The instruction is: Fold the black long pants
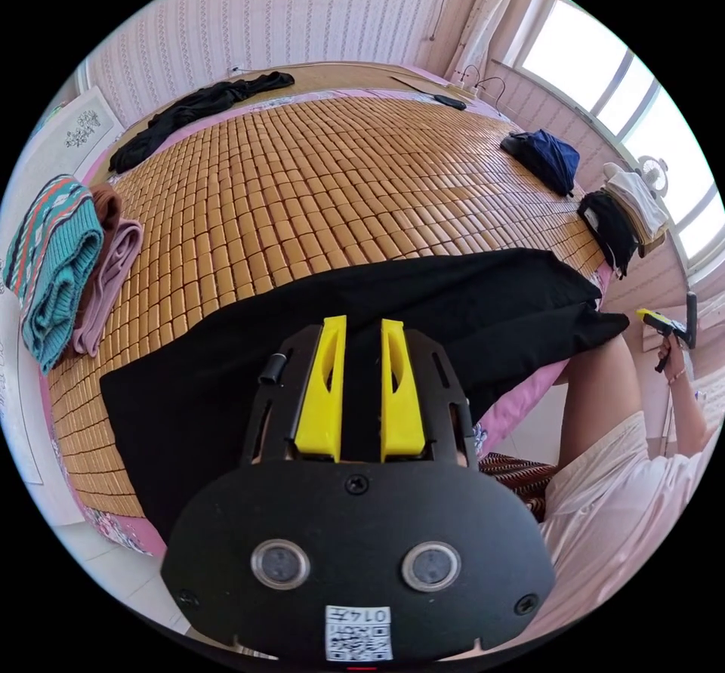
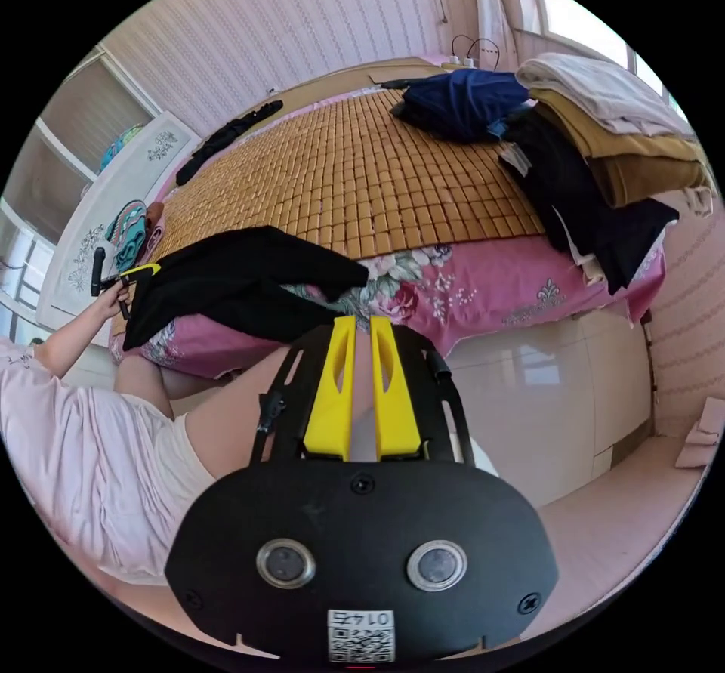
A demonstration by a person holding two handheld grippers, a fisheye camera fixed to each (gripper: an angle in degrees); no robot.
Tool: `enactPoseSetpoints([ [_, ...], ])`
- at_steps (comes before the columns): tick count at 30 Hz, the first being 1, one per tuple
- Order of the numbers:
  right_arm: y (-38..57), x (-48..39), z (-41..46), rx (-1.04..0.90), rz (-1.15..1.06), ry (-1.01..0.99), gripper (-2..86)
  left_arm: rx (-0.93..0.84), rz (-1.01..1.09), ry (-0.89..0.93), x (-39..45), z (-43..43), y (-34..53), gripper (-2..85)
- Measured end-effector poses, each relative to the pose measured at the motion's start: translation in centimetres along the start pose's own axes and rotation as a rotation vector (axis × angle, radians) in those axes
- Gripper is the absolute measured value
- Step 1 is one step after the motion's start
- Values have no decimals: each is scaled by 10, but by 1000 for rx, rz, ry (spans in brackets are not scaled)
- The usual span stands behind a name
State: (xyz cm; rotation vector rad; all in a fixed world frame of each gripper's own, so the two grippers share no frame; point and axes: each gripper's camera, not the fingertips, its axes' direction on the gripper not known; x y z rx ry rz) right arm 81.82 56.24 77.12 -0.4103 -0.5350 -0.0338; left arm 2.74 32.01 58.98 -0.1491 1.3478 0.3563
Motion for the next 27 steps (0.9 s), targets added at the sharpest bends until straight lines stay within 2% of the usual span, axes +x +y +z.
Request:
enactPoseSetpoints([
  [3,-39,0,17,44,10,-13,86,-4,-12,-10,-4,12,-12,82],
  [6,-78,8,66,-69,58,-47,119,-40,-36,-17,-6,29,-24,84],
  [8,-93,15,109,-223,98,-124,86,-78,-53,-24,-5,46,-33,86],
  [10,-97,14,104,-182,106,-38,36,-133,-53,-39,-3,65,-37,84],
  [13,-114,12,89,-157,38,-142,16,-99,-5,-103,6,74,-43,77],
  [16,-132,3,29,62,-84,-179,7,-118,-15,-103,8,81,-51,78],
  [17,-132,-2,2,167,-144,-168,4,-123,-18,-94,8,83,-53,78],
  [19,-123,-2,-19,251,-187,-108,-1,-123,-20,-83,9,87,-54,78],
  [22,-112,30,4,119,-38,50,2,-108,-15,-90,12,94,-56,76],
  [24,-107,43,20,50,7,-6,8,-114,-37,-90,14,96,-58,75],
  [27,-107,37,41,71,-13,-61,34,-85,-26,-73,21,92,-65,75],
])
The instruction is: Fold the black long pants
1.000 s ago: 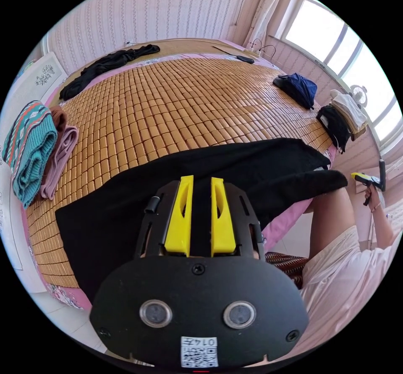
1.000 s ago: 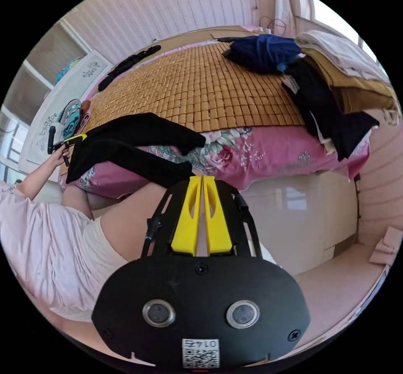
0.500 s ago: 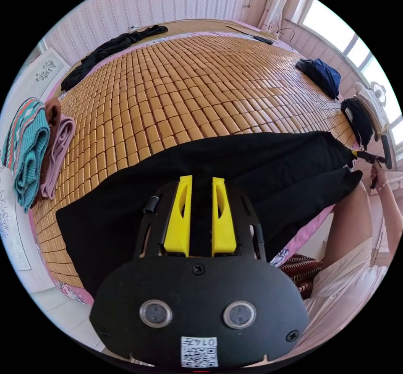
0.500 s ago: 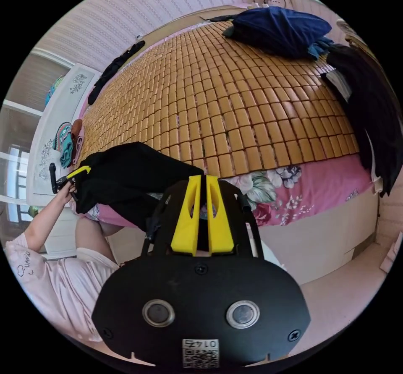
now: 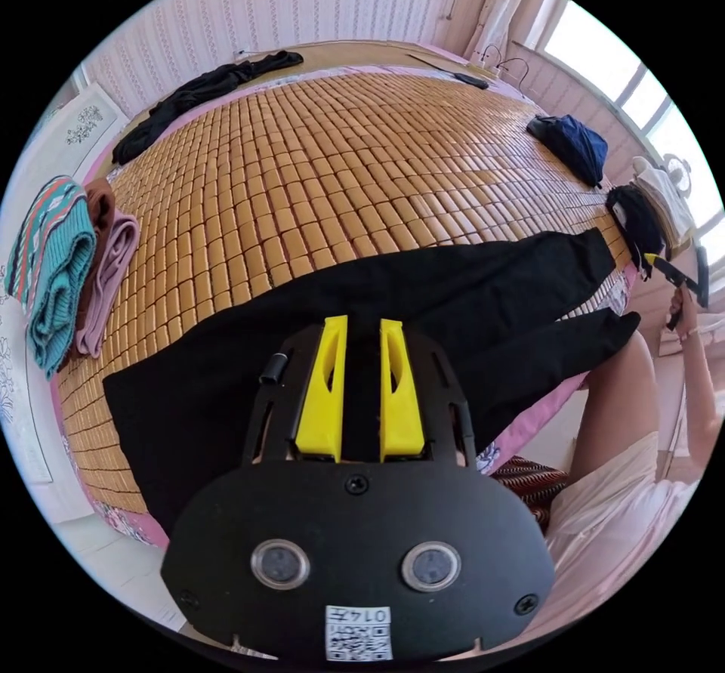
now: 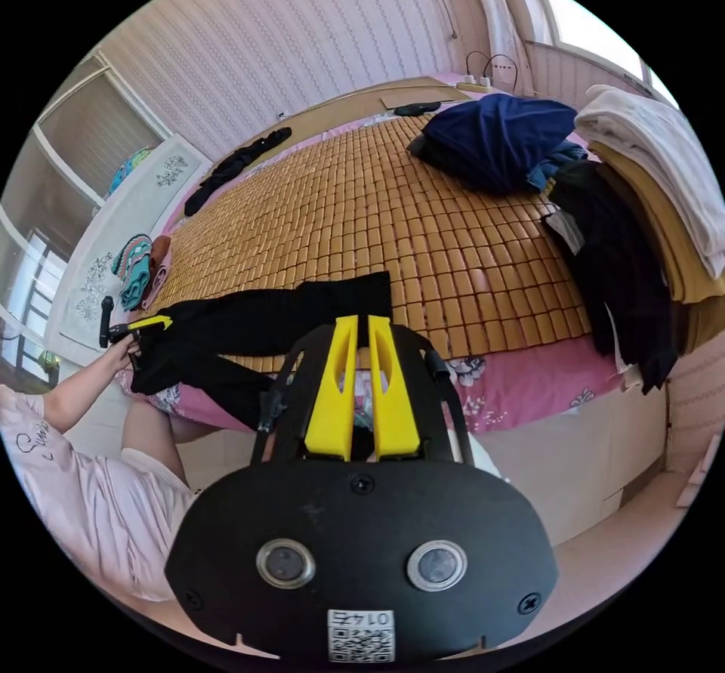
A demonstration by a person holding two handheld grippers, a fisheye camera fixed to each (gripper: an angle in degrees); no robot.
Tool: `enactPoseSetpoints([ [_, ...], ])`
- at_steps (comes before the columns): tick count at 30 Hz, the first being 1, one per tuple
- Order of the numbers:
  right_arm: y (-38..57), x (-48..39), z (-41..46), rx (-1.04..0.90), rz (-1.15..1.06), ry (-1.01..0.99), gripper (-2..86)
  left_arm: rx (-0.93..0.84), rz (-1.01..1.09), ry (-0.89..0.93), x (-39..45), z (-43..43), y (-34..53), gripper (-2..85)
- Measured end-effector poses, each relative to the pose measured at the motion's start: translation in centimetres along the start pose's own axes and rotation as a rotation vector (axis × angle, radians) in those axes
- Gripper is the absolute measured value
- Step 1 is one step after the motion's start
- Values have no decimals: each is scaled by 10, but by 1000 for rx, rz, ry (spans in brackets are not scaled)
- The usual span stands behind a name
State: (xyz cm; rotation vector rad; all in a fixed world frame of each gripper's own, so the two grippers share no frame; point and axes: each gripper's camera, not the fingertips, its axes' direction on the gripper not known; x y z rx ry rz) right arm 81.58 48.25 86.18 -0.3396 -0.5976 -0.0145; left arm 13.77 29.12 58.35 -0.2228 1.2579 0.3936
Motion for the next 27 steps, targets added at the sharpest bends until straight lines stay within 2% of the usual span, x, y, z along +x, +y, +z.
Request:
enactPoseSetpoints([
  [4,-26,-19,53,-67,-28,-16,56,54,135,-16,18,-7,-7,77],
  [8,-54,-43,115,-101,-74,54,23,-24,296,-138,41,22,-15,79],
  [10,-60,-45,139,-143,-48,103,9,-64,287,-188,43,36,-19,76],
  [11,-60,-46,137,-73,-54,134,4,-68,270,-195,41,41,-22,73],
  [15,-57,-45,143,-3,-127,173,-1,-79,294,-170,41,50,-30,54],
  [18,-54,-38,146,60,-135,176,-3,-68,334,-136,42,56,-35,3],
  [24,-68,-20,147,50,-68,111,-3,37,280,-119,36,39,-53,-9],
  [27,-70,-17,148,60,-84,217,-4,74,229,-118,25,26,-64,-9],
])
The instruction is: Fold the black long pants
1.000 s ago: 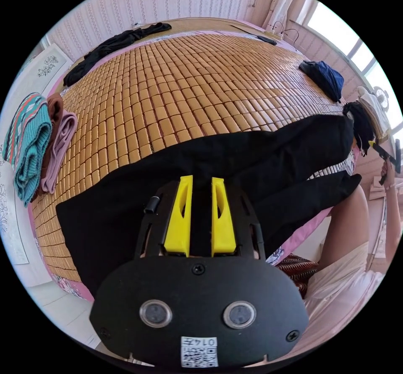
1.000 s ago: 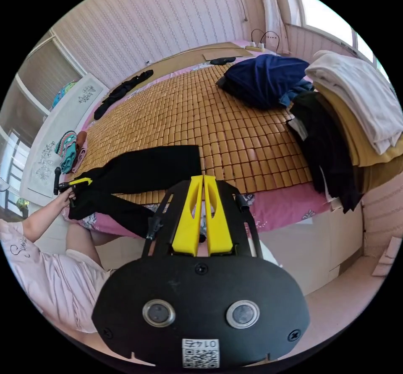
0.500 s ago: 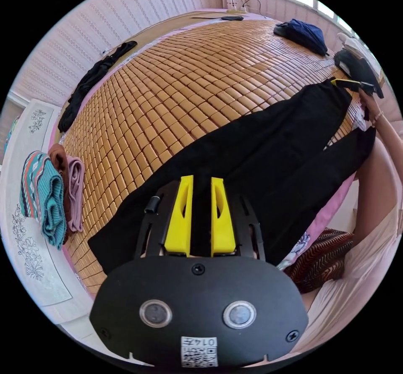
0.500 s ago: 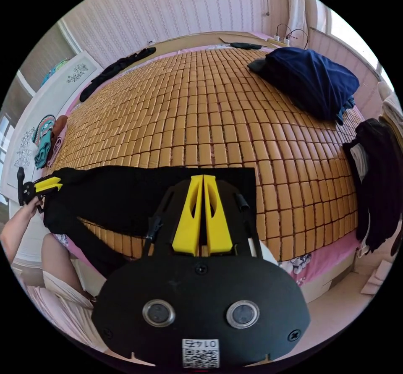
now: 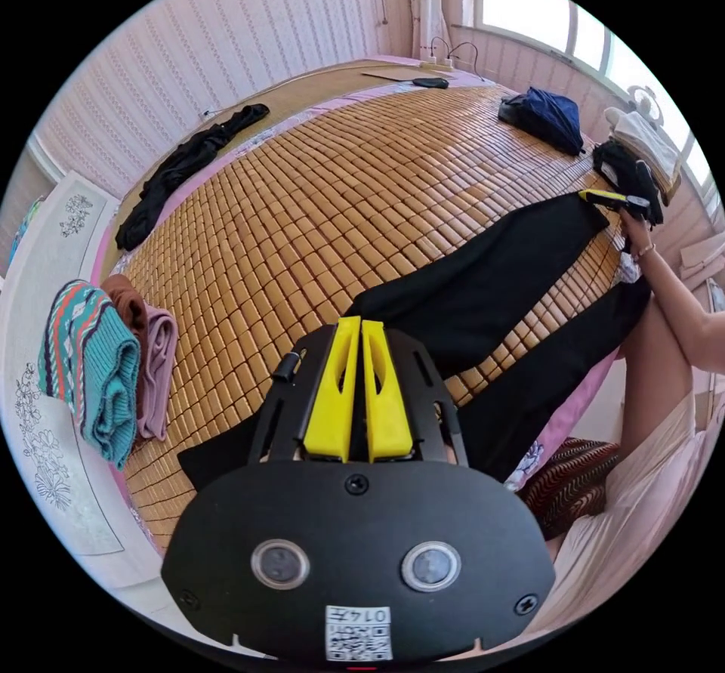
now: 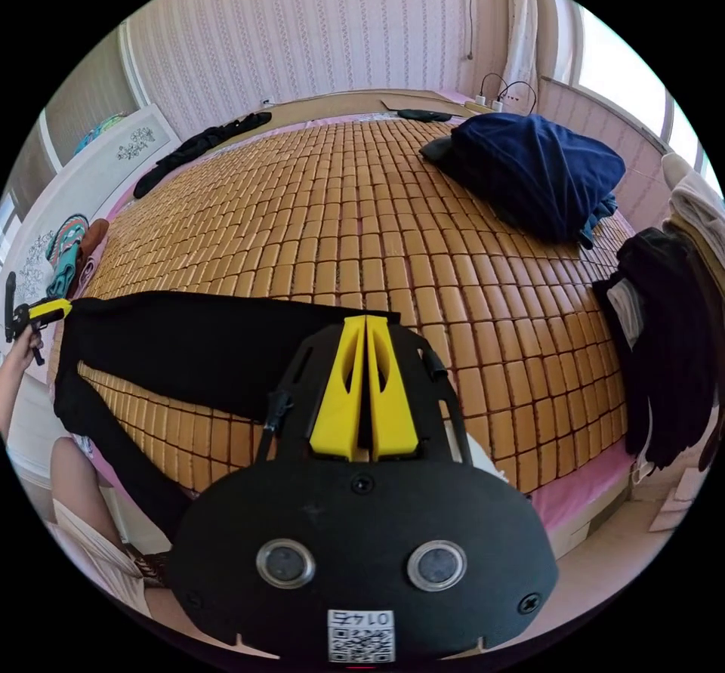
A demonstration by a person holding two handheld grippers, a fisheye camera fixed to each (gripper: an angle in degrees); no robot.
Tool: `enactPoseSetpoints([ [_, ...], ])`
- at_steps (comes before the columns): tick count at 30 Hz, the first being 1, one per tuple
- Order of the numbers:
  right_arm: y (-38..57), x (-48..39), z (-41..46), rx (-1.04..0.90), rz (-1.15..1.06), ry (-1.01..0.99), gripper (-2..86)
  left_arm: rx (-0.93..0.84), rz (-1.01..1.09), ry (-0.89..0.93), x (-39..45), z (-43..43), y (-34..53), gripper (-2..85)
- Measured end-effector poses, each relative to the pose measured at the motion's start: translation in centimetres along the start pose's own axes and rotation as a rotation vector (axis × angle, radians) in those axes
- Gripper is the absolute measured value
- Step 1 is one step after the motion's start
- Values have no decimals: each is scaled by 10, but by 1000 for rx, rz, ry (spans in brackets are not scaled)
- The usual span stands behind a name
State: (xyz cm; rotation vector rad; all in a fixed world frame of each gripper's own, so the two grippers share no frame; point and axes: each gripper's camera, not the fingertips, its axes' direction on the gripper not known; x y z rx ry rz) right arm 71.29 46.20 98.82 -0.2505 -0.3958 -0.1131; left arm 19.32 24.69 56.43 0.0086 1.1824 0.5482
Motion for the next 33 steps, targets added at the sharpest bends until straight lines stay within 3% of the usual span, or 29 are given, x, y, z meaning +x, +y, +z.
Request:
enactPoseSetpoints([
  [6,-1,8,7,-4,-12,-25,-4,-20,-129,48,-24,28,-15,-7],
  [13,-1,29,12,0,38,-95,-8,-3,-312,-30,-34,51,-15,-5],
  [16,-1,30,14,0,27,-70,-8,69,-372,33,-40,44,-23,-3],
  [24,3,59,1,104,51,-97,1,45,30,288,87,49,-81,44],
  [33,29,138,3,-72,71,-464,54,43,383,406,277,92,-209,57],
])
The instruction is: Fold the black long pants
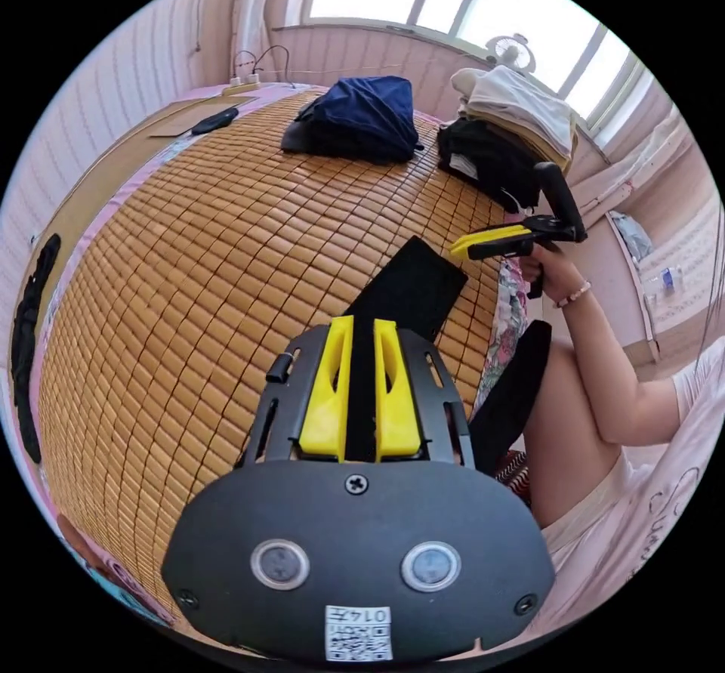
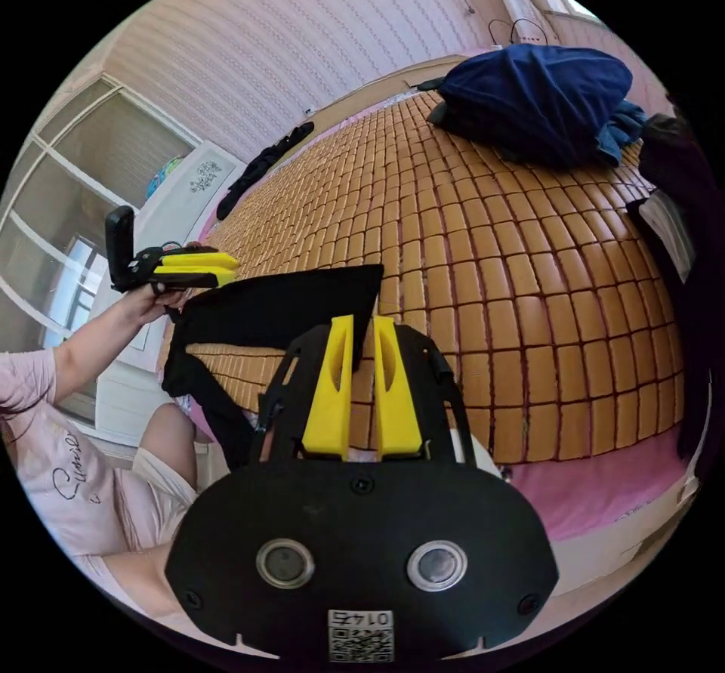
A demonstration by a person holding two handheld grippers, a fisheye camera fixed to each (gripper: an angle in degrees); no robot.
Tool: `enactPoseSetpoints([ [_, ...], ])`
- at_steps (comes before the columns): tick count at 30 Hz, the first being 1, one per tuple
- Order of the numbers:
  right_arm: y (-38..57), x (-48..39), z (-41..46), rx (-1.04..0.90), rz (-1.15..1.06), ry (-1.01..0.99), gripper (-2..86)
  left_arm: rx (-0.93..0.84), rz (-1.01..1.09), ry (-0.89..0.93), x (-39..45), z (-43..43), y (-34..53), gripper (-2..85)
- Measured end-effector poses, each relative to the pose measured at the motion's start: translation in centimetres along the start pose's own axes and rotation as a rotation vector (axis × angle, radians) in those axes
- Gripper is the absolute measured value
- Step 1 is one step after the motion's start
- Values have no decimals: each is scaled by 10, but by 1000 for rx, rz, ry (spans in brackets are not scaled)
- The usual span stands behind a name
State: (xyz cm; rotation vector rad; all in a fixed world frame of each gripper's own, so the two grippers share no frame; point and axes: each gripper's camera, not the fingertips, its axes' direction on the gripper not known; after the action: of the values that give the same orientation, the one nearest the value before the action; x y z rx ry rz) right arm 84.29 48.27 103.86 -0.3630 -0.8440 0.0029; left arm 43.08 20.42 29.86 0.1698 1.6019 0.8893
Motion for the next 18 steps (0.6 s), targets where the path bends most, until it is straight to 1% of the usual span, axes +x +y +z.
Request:
enactPoseSetpoints([
  [2,5,14,6,-85,3,-91,74,-20,66,-19,23,31,-44,68],
  [4,7,19,5,-81,-17,-147,83,-38,105,-24,40,54,-70,81],
  [6,6,15,6,-100,-77,-166,85,-102,150,-33,56,80,-90,86],
  [7,4,11,9,-121,-123,-170,78,-178,184,-49,66,98,-98,84],
  [8,2,7,15,-137,-163,-160,49,-267,224,-79,75,116,-102,67],
  [9,0,8,18,-150,-162,-148,34,-279,246,-97,80,120,-103,58],
  [10,-3,10,20,-167,-158,-153,28,-252,310,-111,89,117,-104,23],
  [11,-4,13,17,-140,-141,-143,23,-280,344,-146,95,119,-106,3],
  [12,-4,16,15,-114,-126,-121,21,-288,358,-164,97,119,-107,-1],
  [14,-2,24,-1,23,-38,-37,16,-209,377,-210,99,109,-114,-7],
  [15,-1,24,-6,68,-12,-18,16,-190,360,-210,97,105,-117,-8],
  [17,5,11,-21,215,-12,92,14,-151,257,-168,86,95,-133,-9],
  [18,6,8,-22,231,-17,122,14,-140,238,-157,84,93,-135,-9],
])
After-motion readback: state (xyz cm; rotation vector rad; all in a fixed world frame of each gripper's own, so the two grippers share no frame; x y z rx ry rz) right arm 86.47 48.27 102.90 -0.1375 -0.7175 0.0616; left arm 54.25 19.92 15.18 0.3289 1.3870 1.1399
